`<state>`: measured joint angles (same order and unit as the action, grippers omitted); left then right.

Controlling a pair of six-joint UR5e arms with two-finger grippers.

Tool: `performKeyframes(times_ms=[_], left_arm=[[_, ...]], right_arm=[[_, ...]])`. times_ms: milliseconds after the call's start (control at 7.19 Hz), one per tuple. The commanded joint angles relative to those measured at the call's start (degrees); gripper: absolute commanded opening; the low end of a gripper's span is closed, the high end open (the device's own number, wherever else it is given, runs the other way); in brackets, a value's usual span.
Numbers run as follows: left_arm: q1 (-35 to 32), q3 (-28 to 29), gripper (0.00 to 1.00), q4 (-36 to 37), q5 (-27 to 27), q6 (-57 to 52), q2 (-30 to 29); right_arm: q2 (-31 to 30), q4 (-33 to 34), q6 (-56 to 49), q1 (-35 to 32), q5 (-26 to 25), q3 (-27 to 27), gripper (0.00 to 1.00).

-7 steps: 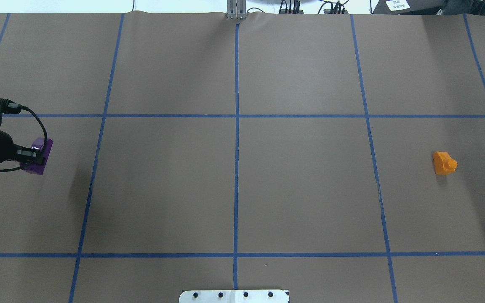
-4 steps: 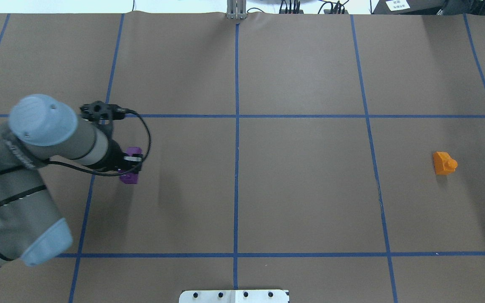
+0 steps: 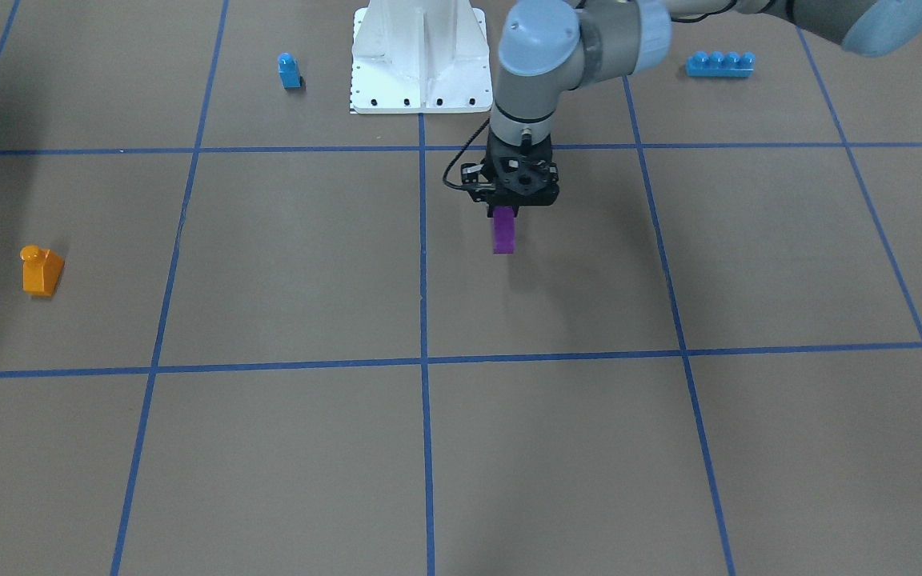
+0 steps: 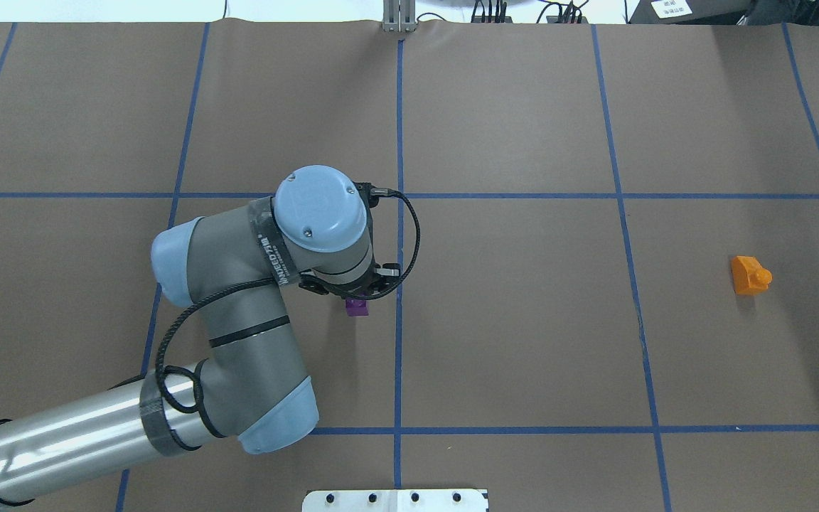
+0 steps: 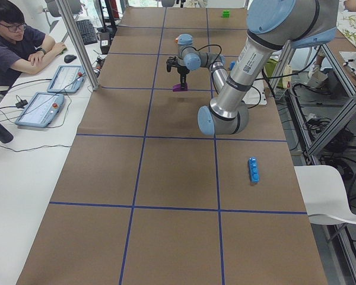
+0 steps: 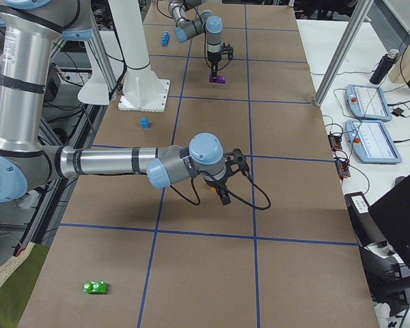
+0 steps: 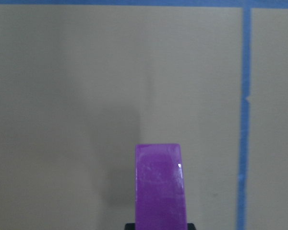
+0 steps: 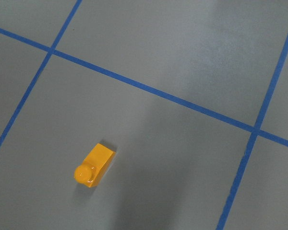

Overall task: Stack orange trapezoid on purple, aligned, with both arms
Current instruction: 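Carry the purple block with the left gripper to the table center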

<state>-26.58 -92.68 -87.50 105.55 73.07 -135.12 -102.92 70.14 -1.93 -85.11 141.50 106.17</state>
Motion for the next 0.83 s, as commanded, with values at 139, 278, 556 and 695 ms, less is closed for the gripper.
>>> performKeyframes(times_ms=[139,278,556,695], left_arm=[[0.3,10.6,0.0,-8.4,-0.9,1.7,-4.2],[0.7,10.6,0.0,-8.4,-0.9,1.6,-4.2],[1.4,10.8,0.0,-8.5,-0.9,1.5,-4.6],[1.5,10.9,0.0,-8.4,-1.0,1.4,-4.8]], right_arm=[[0.0,0.0,0.1,0.0,0.1,0.0,1.0],[0.0,0.0,0.1,0.0,0.2,0.0,1.0],[0.0,-0.1,0.0,0.0,0.2,0.0,1.0],[0.0,-0.1,0.0,0.0,0.1,0.0,1.0]])
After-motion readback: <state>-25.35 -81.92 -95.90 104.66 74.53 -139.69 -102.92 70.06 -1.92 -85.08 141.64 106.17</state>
